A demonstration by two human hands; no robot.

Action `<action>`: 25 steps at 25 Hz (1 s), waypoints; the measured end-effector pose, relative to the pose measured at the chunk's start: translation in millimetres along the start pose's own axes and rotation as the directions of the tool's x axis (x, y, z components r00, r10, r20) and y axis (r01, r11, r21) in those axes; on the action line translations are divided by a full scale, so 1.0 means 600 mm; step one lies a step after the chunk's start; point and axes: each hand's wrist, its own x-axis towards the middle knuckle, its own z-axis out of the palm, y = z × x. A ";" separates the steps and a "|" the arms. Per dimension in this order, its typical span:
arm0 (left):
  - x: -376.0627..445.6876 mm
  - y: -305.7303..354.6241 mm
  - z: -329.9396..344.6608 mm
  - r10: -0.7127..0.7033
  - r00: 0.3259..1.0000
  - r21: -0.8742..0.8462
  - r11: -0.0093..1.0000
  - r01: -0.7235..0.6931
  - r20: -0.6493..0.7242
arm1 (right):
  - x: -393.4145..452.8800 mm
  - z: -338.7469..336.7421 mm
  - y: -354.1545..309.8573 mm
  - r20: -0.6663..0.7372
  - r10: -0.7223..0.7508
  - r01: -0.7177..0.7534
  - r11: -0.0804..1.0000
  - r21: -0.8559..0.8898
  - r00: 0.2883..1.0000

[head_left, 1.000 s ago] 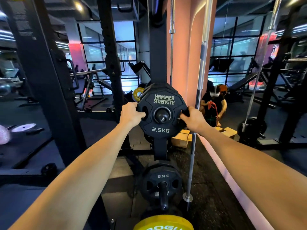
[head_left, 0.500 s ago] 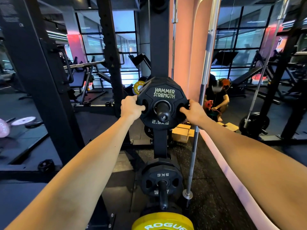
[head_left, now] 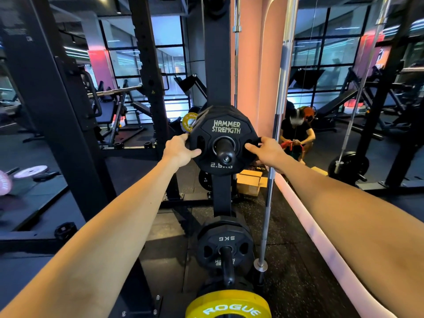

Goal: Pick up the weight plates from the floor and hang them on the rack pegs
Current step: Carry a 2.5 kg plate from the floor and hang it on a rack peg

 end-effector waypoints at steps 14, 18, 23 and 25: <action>-0.433 -0.204 0.164 -0.441 0.845 0.285 0.888 0.361 0.301 | -0.336 0.068 0.278 0.421 0.320 -0.078 0.863 -0.500 0.849; -0.647 -0.289 0.252 -0.595 0.697 0.311 0.804 0.507 0.401 | -0.509 0.125 0.402 0.550 0.452 -0.105 0.830 -0.548 0.702; -0.925 -0.370 0.302 -0.771 0.452 0.398 0.625 0.672 0.448 | -0.727 0.187 0.516 0.688 0.607 -0.002 0.751 -0.661 0.398; -1.002 -0.387 0.300 -0.815 0.395 0.426 0.564 0.707 0.423 | -0.781 0.200 0.540 0.734 0.606 0.133 0.736 -0.663 0.305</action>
